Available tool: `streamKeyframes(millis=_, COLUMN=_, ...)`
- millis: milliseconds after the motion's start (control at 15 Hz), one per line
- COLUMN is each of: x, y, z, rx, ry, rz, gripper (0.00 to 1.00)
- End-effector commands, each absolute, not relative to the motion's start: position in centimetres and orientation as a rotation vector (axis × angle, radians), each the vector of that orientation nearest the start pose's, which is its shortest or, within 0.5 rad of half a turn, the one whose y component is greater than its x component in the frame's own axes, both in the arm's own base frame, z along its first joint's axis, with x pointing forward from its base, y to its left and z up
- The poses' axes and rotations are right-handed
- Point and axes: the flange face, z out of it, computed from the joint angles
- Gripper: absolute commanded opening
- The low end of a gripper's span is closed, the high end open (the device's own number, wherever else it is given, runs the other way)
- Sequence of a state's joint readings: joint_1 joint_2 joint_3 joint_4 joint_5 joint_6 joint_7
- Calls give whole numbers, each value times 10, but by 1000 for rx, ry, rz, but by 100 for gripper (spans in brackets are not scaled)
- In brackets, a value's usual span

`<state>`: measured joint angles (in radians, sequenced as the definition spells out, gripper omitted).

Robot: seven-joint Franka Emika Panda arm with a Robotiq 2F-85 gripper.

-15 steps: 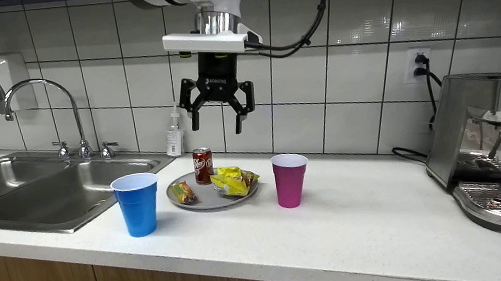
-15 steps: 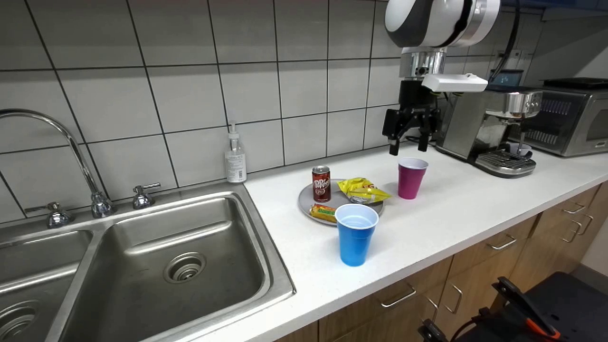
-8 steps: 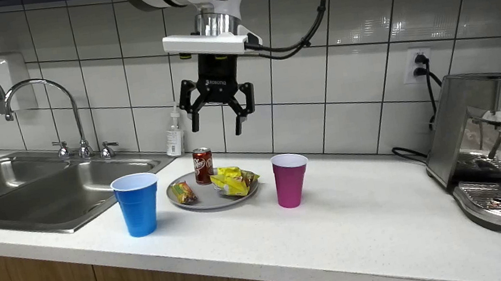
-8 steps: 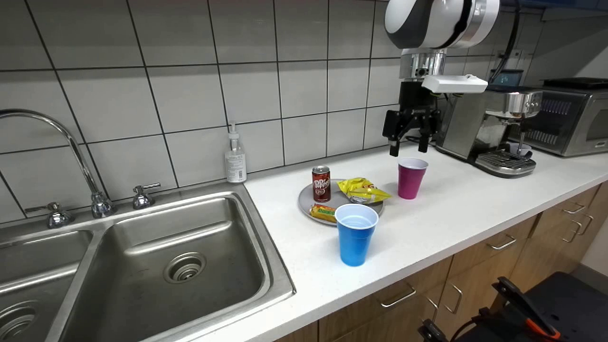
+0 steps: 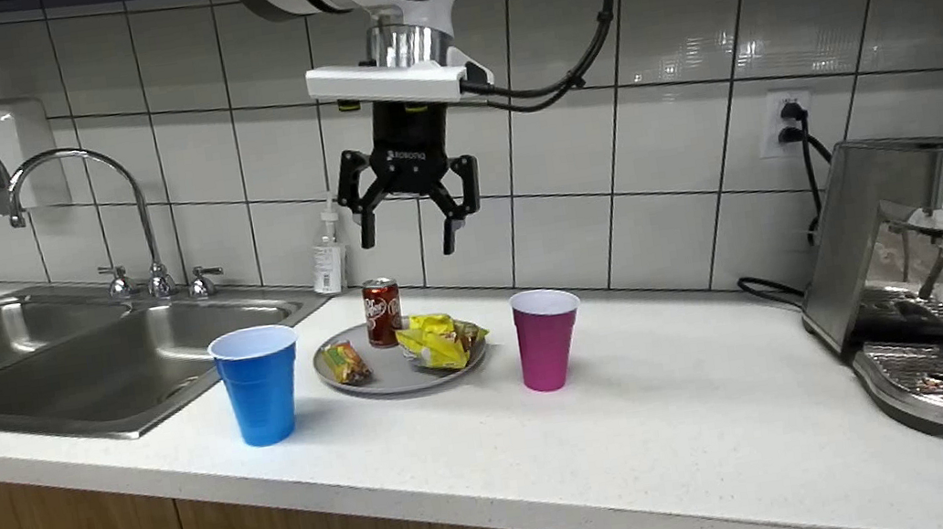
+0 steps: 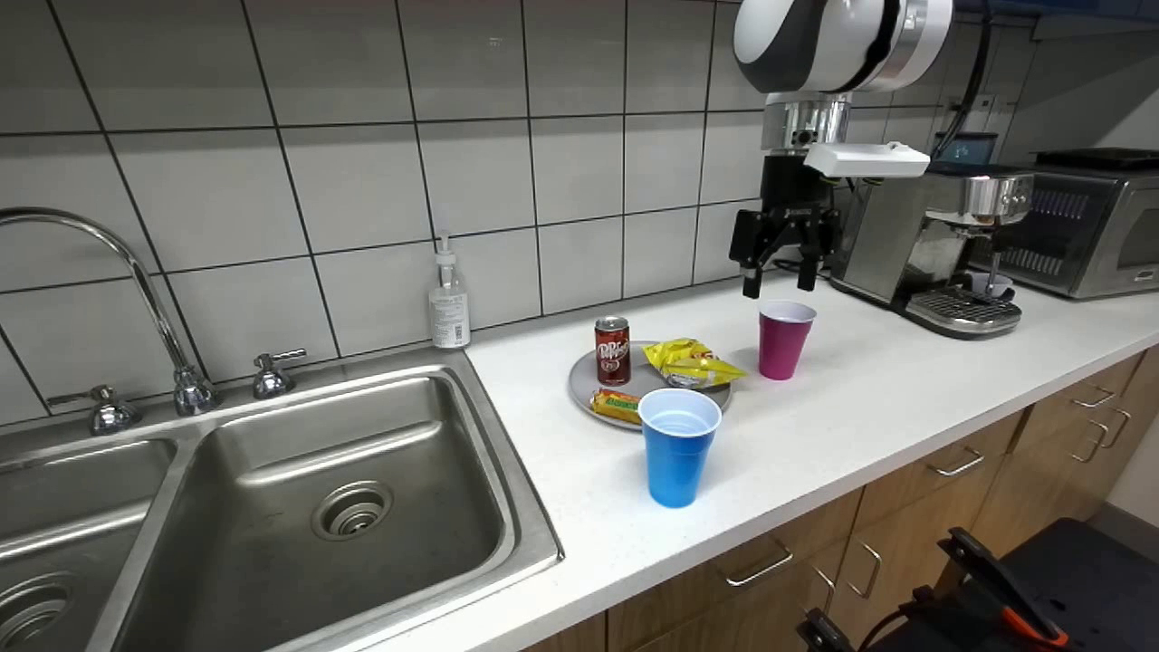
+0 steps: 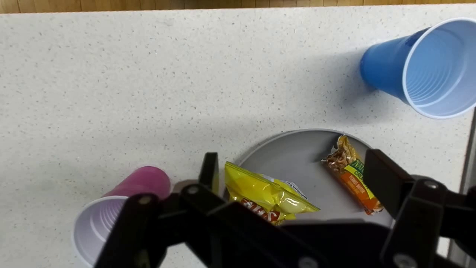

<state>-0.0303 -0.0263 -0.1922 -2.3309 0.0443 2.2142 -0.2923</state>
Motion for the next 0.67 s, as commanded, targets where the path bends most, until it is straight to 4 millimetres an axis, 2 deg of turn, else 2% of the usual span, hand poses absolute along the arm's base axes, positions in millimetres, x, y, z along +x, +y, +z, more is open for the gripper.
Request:
streamKeyframes(millis=0, x=481, y=-107, z=341, rx=-3078, ry=-64, rz=121, gripper=100)
streamKeyframes(millis=267, x=488, y=-105, z=327, rx=-3106, ry=-116, rz=87, gripper=100)
streamKeyframes(millis=600, x=505, y=-106, z=309, rx=-3109, ry=-174, rz=-11, gripper=100)
